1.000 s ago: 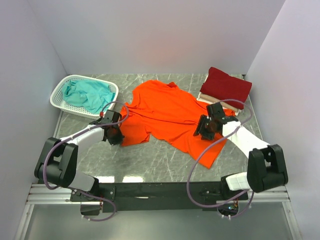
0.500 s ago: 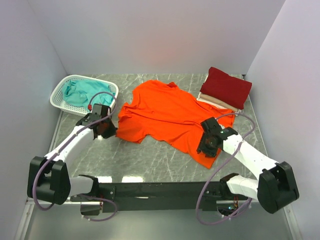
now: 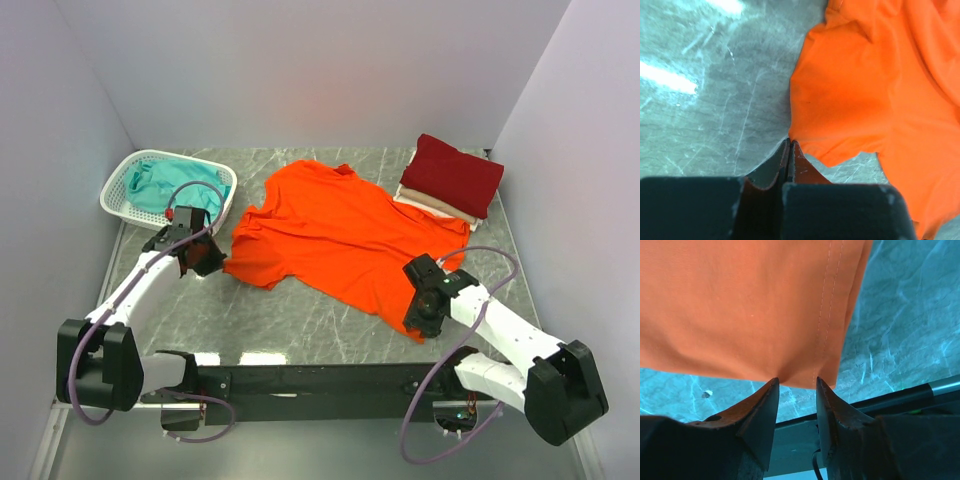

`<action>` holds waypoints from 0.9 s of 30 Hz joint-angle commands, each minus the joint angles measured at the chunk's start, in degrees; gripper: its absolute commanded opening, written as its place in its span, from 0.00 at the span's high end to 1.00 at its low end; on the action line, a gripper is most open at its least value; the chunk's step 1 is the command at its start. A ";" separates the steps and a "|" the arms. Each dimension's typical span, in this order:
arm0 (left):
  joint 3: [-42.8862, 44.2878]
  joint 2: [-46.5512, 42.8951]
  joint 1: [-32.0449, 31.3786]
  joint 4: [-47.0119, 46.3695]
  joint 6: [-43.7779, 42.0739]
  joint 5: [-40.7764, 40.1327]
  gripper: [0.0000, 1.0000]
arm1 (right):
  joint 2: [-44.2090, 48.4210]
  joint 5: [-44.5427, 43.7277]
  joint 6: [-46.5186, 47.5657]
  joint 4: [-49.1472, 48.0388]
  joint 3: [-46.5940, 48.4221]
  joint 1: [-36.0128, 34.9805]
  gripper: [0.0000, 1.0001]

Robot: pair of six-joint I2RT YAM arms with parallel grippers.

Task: Fold and stack the t-shirts
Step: Flatten the tshirt out

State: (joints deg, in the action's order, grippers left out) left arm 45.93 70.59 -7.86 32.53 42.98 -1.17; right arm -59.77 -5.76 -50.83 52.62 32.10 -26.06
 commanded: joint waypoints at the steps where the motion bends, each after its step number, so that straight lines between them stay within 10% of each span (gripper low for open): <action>1: 3.20 -2.03 1.53 0.42 -1.85 0.64 0.99 | -0.87 -1.18 -2.87 0.38 -0.81 -1.44 0.57; 27: 3.46 -0.63 6.80 -1.07 -5.36 1.78 0.99 | -1.85 -1.54 -9.02 2.84 -0.46 -9.00 0.58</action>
State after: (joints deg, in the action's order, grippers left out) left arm 47.29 69.65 -1.54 32.36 39.29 -0.64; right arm -62.98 -6.00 -57.71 53.25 30.41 -34.35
